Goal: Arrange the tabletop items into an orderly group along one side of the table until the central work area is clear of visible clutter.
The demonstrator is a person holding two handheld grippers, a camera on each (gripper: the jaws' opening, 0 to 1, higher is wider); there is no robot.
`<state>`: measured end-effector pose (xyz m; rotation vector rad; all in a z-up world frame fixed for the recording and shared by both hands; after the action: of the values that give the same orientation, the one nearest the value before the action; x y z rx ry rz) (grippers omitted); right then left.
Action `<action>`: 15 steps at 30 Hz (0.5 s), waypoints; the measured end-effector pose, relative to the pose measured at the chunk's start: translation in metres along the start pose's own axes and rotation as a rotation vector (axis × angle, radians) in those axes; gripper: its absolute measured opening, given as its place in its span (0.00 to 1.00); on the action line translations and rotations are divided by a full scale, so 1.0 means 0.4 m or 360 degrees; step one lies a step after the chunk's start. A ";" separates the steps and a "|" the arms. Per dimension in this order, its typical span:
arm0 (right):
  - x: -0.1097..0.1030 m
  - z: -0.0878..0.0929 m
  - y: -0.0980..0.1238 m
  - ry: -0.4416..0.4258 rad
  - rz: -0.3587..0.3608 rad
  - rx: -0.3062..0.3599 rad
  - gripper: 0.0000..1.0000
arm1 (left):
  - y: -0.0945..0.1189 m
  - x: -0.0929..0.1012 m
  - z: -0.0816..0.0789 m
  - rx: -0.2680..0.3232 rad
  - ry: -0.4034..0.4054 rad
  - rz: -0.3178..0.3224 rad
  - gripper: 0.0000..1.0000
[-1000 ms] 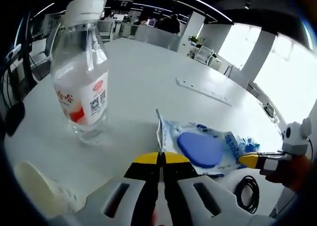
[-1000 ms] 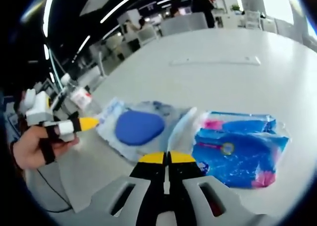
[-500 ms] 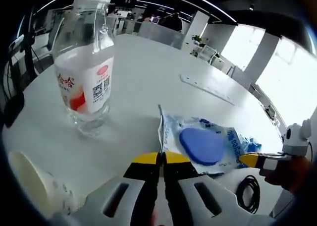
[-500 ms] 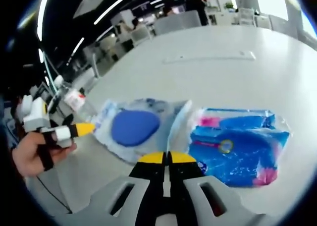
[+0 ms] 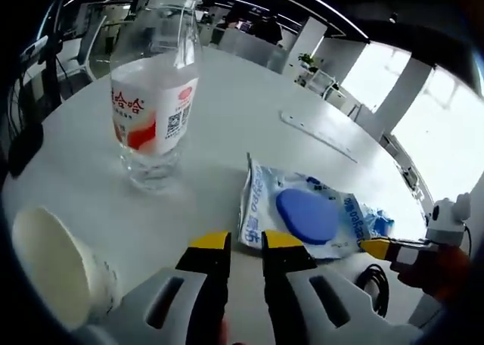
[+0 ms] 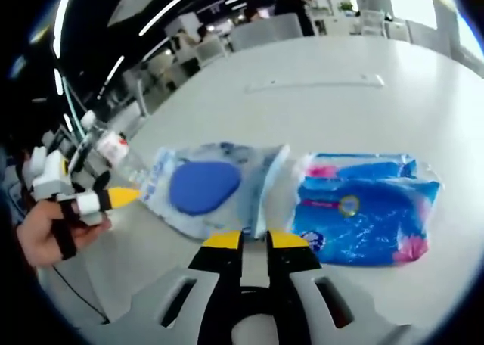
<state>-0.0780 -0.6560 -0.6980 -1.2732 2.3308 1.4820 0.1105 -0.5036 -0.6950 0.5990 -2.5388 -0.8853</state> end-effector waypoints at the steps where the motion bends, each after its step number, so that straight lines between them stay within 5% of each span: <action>1: 0.000 0.002 0.004 -0.0003 0.0000 0.0002 0.10 | 0.006 0.005 0.002 0.0001 -0.0006 0.0008 0.14; 15: -0.016 0.034 0.067 0.0008 -0.0016 0.0027 0.09 | 0.090 0.042 0.057 -0.0025 -0.0107 0.0064 0.14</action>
<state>-0.0966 -0.6368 -0.6830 -1.2842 2.3317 1.4542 0.0758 -0.4755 -0.6844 0.5201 -2.5913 -0.9252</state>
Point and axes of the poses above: the point that each gripper's makers call its tool centre point, and the gripper's own axes: y roughly backward along the fingers, x roughly to its right, z roughly out of its underside, the point moved 7 cm from there along y, roughly backward along the fingers, and after that the axes turned 15 degrees about -y, right-handed, at the moved point
